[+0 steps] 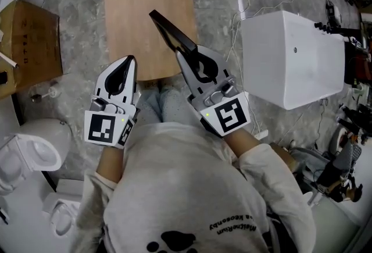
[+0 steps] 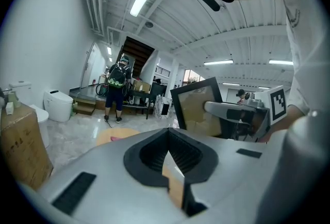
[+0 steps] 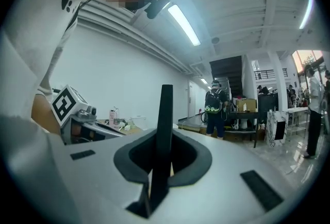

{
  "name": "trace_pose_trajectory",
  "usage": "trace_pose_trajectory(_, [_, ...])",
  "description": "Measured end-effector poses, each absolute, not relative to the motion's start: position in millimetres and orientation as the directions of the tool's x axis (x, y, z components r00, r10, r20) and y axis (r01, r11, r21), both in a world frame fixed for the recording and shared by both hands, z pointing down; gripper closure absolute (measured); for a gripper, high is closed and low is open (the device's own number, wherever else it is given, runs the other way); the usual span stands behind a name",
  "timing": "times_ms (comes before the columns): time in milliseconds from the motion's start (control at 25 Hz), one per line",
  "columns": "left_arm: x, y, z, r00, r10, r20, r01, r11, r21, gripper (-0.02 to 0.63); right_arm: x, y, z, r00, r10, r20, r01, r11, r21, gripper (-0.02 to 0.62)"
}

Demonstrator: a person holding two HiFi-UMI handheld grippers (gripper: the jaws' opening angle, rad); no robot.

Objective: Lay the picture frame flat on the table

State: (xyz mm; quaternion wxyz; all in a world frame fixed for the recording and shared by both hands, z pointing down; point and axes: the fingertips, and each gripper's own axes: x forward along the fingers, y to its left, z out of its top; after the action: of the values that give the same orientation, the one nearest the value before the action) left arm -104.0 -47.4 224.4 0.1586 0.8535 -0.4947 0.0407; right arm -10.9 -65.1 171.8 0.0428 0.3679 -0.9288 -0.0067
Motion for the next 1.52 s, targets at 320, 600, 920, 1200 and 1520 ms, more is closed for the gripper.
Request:
trace_pose_trajectory(320, [-97.6,-52.0,254.4,0.5,-0.824,0.266,-0.862,-0.443,0.247,0.598,-13.9,-71.7,208.5,-0.761,-0.642,0.094,-0.647,0.762,-0.024,0.56])
trace_pose_trajectory(600, [-83.1,-71.8,277.0,0.495,-0.824,0.275,-0.866,-0.441,0.237,0.598,-9.3,-82.2,247.9,-0.782,-0.616,0.097,-0.623,0.775,-0.1,0.56])
trace_pose_trajectory(920, [-70.7,-76.1,313.2,0.49,-0.825,0.282,-0.869,-0.436,0.235,0.598,-1.3,-83.3,293.9,-0.798,-0.589,0.129,-0.603,0.784,-0.146,0.56])
trace_pose_trajectory(1200, [-58.0,-80.9,350.0,0.489,-0.82,0.298,-0.868,-0.425,0.255,0.598,3.7,-88.8,331.7,-0.809,-0.57,0.144,-0.588,0.791,-0.17,0.56])
trace_pose_trajectory(1520, [-50.8,-74.8,376.7,0.473,-0.824,0.313,-0.877,-0.407,0.254,0.598,9.2,-82.6,360.8,-0.823,-0.549,0.145,-0.568,0.802,-0.186,0.561])
